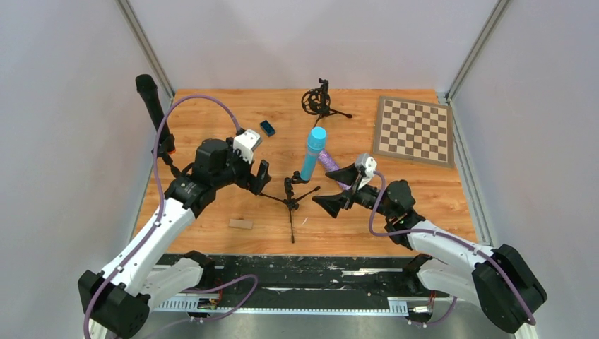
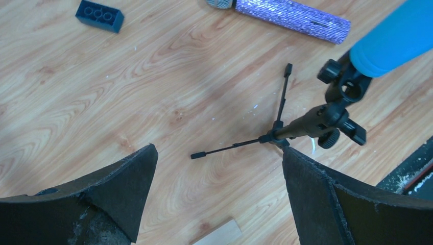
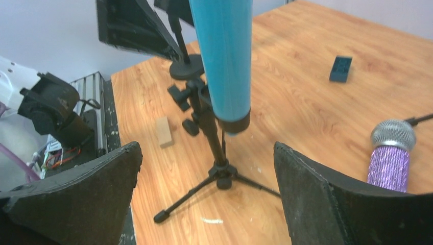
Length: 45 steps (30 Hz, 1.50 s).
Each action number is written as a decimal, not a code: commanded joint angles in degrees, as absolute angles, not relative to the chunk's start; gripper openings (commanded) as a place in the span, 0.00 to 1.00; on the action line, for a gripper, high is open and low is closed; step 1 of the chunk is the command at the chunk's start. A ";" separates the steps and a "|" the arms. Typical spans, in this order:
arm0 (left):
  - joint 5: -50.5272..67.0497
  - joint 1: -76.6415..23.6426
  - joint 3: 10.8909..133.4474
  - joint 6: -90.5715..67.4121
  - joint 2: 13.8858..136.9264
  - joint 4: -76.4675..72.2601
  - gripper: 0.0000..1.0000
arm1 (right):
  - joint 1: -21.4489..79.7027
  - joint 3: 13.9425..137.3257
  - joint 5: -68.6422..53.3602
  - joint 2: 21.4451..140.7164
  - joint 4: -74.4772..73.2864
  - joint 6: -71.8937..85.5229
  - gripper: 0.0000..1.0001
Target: Attach the microphones to the stand
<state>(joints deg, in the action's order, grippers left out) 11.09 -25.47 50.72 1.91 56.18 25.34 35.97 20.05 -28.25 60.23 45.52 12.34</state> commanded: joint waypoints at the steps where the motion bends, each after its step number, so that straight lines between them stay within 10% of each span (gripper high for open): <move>1: 16.49 -25.71 50.03 4.86 53.32 22.44 1.00 | 35.53 16.47 -29.99 59.06 45.16 14.37 1.00; 18: 39.01 -25.79 38.23 1.48 43.18 9.44 1.00 | 34.81 12.08 -36.53 68.99 54.87 20.16 0.97; 45: 38.48 -27.09 35.81 2.42 58.06 -12.04 0.98 | 34.80 14.40 -37.65 78.82 64.24 24.33 0.92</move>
<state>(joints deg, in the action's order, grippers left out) 38.70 -25.91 32.47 2.90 56.84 -7.51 35.05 12.16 -36.56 76.93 58.11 21.89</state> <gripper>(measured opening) 0.991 0.927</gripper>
